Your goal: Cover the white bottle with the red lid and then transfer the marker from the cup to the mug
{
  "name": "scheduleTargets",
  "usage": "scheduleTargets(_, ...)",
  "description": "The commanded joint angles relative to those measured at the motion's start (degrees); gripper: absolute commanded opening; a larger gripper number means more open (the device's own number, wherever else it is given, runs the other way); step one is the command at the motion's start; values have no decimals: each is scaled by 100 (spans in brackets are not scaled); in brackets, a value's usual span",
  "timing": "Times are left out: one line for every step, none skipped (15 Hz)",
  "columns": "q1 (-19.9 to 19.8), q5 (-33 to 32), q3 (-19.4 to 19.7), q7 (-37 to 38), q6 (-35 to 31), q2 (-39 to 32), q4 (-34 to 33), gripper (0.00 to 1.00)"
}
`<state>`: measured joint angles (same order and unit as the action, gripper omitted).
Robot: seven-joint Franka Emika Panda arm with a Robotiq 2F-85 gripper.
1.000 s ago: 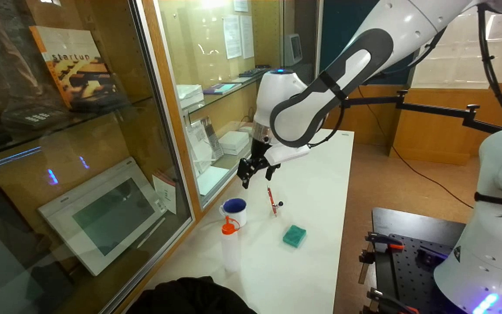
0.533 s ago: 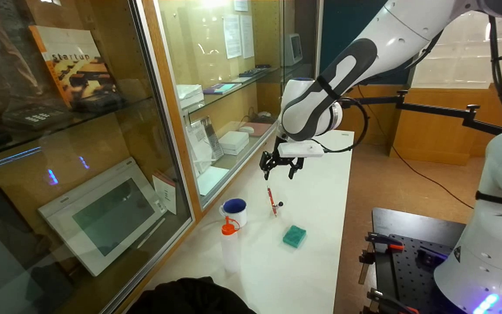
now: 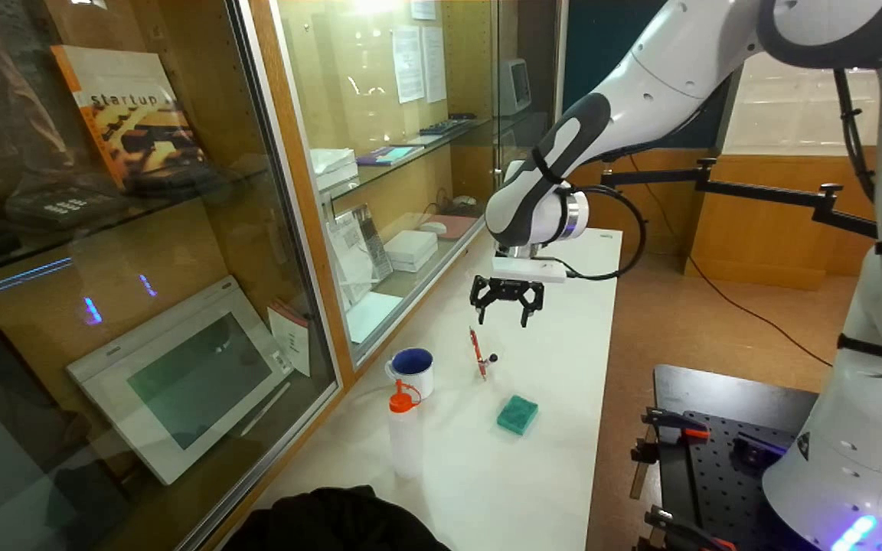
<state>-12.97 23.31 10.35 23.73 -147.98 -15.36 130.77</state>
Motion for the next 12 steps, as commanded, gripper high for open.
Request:
scheduleTargets(-238,346,-47,-354,517,-611,-693,100)
scheduleTargets(-289,389,-64,-429,584,-762,-843,100)
scheduleTargets(-350,473,-106,-550,641,-919,-999,100)
scheduleTargets(-389,510,-130,-632,671,-1053,-1135,100)
scheduleTargets(-427,531,-156,-707,707,-1192,-1278,100)
scheduleTargets(-462,538,-177,-746,746,-1312,-1400,100)
scheduleTargets(-493,544,-199,-780,802,-1425,-1522,100)
scheduleTargets(-512,525,-210,-785,866,-1521,-1625,100)
scheduleTargets(-528,506,-222,-795,943,-1633,-1734,100)
scheduleTargets(-542,501,-235,-790,1015,-1724,-1827,100)
scheduleTargets(-557,502,-249,-786,1104,-1813,-1922,100)
scheduleTargets(-571,506,-270,-784,1175,-1905,-2015,100)
